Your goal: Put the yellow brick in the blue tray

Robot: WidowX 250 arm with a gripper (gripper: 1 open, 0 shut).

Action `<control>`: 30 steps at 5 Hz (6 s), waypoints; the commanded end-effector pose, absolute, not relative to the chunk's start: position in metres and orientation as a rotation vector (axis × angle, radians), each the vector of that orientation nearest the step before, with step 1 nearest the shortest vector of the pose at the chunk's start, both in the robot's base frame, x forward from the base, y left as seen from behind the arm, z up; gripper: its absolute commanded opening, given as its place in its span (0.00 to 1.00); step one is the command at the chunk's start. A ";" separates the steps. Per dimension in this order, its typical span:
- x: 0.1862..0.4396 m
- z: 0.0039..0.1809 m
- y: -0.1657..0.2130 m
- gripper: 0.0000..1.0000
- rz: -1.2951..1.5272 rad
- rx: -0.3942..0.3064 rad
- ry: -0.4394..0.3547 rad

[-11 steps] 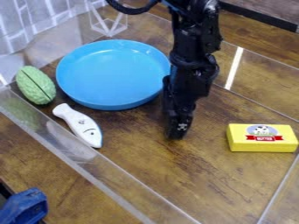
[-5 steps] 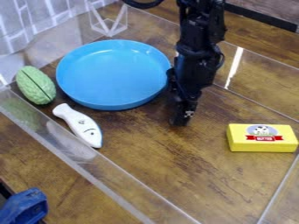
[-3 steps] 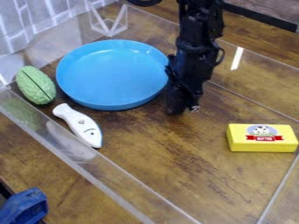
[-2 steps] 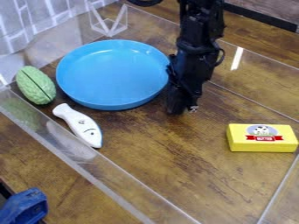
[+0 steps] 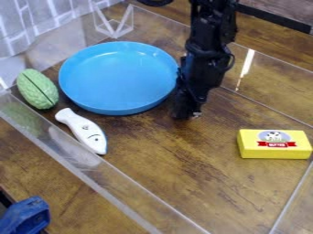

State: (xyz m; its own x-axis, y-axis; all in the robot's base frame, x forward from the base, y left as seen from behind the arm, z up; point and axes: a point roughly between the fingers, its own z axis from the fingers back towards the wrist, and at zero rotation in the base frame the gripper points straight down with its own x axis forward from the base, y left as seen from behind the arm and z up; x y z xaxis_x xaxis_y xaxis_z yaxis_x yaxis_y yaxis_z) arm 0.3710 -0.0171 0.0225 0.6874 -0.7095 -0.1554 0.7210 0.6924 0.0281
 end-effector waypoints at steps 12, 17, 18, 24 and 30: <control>0.394 0.074 0.033 1.00 -1.153 0.208 0.130; 0.416 0.045 0.026 1.00 -1.011 0.200 0.154; 0.422 0.034 0.034 1.00 -0.994 0.195 0.163; 0.415 0.038 0.054 0.00 -0.983 0.181 0.211; 0.406 0.023 0.069 0.00 -0.893 0.166 0.259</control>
State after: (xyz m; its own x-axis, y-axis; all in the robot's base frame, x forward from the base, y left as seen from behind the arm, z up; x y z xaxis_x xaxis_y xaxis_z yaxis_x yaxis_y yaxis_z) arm 0.4101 0.0644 0.0236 0.6011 -0.7437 -0.2926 0.7861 0.6162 0.0487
